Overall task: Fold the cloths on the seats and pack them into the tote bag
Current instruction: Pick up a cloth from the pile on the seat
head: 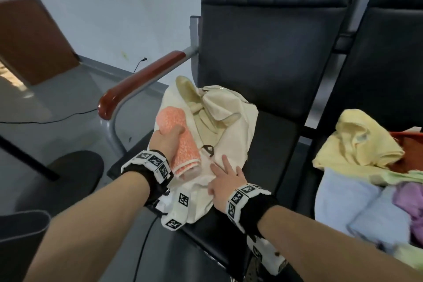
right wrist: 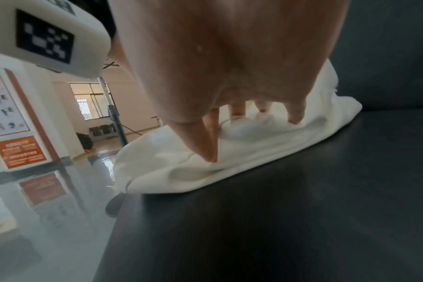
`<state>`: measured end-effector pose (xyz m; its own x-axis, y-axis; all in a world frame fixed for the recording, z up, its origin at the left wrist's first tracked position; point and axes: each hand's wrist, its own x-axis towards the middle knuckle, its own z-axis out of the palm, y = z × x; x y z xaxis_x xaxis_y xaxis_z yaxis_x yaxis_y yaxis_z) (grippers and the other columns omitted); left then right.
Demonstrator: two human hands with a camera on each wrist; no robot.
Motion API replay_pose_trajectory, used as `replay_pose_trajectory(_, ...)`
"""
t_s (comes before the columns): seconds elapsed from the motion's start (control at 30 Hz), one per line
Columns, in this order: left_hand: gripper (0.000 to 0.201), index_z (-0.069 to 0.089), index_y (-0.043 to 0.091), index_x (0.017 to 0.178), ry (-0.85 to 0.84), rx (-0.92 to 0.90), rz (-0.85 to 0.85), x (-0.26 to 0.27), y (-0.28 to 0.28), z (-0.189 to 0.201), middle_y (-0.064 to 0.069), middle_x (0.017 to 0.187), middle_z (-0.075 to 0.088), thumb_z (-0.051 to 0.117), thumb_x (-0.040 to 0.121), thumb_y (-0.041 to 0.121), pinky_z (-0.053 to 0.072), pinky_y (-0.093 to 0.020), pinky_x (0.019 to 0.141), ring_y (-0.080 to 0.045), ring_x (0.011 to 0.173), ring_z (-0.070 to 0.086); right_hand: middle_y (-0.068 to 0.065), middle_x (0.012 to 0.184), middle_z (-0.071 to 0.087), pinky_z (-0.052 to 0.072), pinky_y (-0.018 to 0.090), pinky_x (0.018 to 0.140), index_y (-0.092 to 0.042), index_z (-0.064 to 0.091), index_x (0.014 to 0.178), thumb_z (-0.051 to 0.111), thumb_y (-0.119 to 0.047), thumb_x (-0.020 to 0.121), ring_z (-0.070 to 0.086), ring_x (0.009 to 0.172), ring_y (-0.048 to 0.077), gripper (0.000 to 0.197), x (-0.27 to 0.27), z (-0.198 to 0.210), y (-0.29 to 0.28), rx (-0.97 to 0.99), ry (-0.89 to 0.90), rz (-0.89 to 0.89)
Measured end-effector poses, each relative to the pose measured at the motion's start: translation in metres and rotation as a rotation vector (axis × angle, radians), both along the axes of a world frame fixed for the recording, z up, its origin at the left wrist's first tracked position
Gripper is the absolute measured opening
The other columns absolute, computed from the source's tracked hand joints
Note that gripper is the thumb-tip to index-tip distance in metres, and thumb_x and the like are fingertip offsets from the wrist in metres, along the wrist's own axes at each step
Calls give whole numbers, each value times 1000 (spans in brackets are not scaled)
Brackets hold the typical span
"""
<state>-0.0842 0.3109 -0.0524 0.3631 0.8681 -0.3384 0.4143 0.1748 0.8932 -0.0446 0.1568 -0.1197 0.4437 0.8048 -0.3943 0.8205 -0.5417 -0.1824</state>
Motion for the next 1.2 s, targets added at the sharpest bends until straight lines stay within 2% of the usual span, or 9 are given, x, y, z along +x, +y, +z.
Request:
replay_pose_trajectory(0.2, 110, 47, 9, 141, -47, -21, 26, 11, -9, -10, -13, 130, 60, 67, 47, 64, 51, -50, 97, -35, 111, 62, -5, 163, 8, -14, 56, 117, -28, 44, 144, 52, -25, 91, -23, 148, 20, 54, -15, -5, -24, -13, -40, 141)
replay_pose_trajectory(0.43, 71, 32, 9, 149, -69, 42, 39, 10, -45, -1, -11, 147, 45, 66, 91, 33, 36, -37, 103, -31, 132, 46, 2, 159, 19, -12, 55, 118, -13, 41, 145, 50, -27, 93, -15, 149, 21, 54, -58, 18, -68, 83, -86, 198)
replay_pose_trajectory(0.53, 69, 32, 8, 148, -50, 70, 21, 0, -53, -1, -12, 144, 47, 65, 92, 31, 37, -37, 103, -33, 130, 47, -2, 150, 40, 22, 62, 115, -25, 59, 133, 68, -39, 79, 16, 149, 26, 56, -87, 15, -92, 74, -24, 276)
replay_pose_trajectory(0.63, 72, 32, 7, 149, 19, 77, -27, -13, -58, -3, -13, 146, 47, 66, 91, 33, 39, -41, 108, -34, 131, 47, -16, 110, 69, 59, 44, 79, -49, 72, 79, 76, -67, 36, 64, 115, 17, 46, -104, 3, -118, 68, -58, 215)
replay_pose_trajectory(0.73, 76, 33, 9, 150, 119, 74, -112, -25, -65, -9, -13, 146, 48, 68, 88, 36, 43, -47, 108, -35, 129, 49, -19, 97, 70, 61, 37, 66, -53, 66, 68, 58, -62, 58, 70, 100, 12, 16, -114, 14, -136, 199, -111, 267)
replay_pose_trajectory(0.83, 72, 39, 11, 146, 198, 101, -221, -34, -75, -15, -11, 139, 53, 69, 86, 37, 48, -44, 101, -33, 122, 54, -6, 99, 64, 54, 40, 77, -32, 65, 83, 38, -43, 75, 62, 92, 20, 31, -108, 44, -138, 264, 0, 290)
replay_pose_trajectory(0.93, 67, 43, 10, 141, 222, 88, -283, -35, -80, -22, -11, 134, 56, 70, 86, 38, 49, -42, 97, -32, 116, 57, 3, 118, 59, 48, 46, 95, -19, 64, 106, 49, -30, 81, 52, 113, 24, 31, -90, 64, -122, 390, -100, 196)
replay_pose_trajectory(1.07, 54, 51, 9, 129, 79, -103, -263, -28, -86, -26, -11, 118, 64, 73, 86, 33, 50, -33, 74, -25, 93, 63, -1, 160, 16, 13, 47, 118, -21, 12, 154, 58, -20, 89, 12, 148, 24, 79, -52, 63, -105, 260, -182, 122)
replay_pose_trajectory(1.2, 50, 51, 5, 128, -46, -408, -289, -20, -100, -33, -17, 114, 66, 73, 88, 26, 56, -41, 75, -34, 99, 66, 3, 118, 62, 36, 46, 94, -11, 43, 143, 70, -38, 72, 51, 110, 25, 81, -32, 58, -113, 121, -391, 135)
